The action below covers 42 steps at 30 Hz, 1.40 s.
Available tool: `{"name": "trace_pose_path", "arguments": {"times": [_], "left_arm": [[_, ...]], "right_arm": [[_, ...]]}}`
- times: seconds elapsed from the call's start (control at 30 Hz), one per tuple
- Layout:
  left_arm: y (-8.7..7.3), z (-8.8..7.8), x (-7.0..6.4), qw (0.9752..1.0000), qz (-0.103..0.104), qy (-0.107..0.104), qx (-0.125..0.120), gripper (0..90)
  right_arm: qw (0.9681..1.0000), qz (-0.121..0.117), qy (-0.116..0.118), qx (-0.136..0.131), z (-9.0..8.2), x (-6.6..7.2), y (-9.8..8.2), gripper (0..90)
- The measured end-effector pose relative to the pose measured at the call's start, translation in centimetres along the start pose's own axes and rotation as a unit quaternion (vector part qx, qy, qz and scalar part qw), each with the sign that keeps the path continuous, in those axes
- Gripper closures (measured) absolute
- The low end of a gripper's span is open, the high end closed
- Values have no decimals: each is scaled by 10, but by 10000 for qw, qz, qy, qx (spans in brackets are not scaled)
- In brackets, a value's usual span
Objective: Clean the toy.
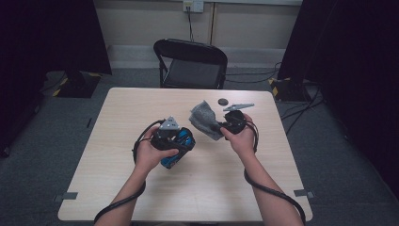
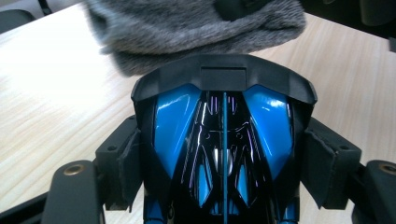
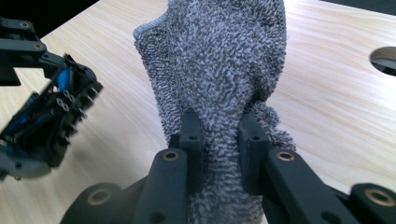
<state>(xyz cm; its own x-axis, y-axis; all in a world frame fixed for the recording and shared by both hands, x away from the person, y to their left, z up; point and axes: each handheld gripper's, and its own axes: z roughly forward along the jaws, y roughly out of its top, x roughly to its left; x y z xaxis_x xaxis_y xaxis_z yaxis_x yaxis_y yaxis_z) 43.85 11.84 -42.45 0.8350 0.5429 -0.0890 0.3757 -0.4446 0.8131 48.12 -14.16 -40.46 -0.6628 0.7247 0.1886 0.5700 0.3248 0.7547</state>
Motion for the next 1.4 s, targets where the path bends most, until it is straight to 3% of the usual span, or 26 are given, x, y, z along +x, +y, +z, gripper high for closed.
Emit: {"name": "trace_pose_path", "arguments": {"times": [0.43,0.57,0.83,1.4], "left_arm": [[-1,2,-1,9999,51,-40,90,255],[-3,2,1,9999,23,-2,129,255],[-7,-1,9,9997,-116,134,147,255],[-16,-10,24,9974,-359,603,145,255]], "right_arm": [[9990,-340,257,127,12,24,8,756],[9979,-456,432,128,13,32,9,756],[9952,-702,661,145,11,47,8,756],[9894,-996,1047,134,-5,61,-17,756]]}}
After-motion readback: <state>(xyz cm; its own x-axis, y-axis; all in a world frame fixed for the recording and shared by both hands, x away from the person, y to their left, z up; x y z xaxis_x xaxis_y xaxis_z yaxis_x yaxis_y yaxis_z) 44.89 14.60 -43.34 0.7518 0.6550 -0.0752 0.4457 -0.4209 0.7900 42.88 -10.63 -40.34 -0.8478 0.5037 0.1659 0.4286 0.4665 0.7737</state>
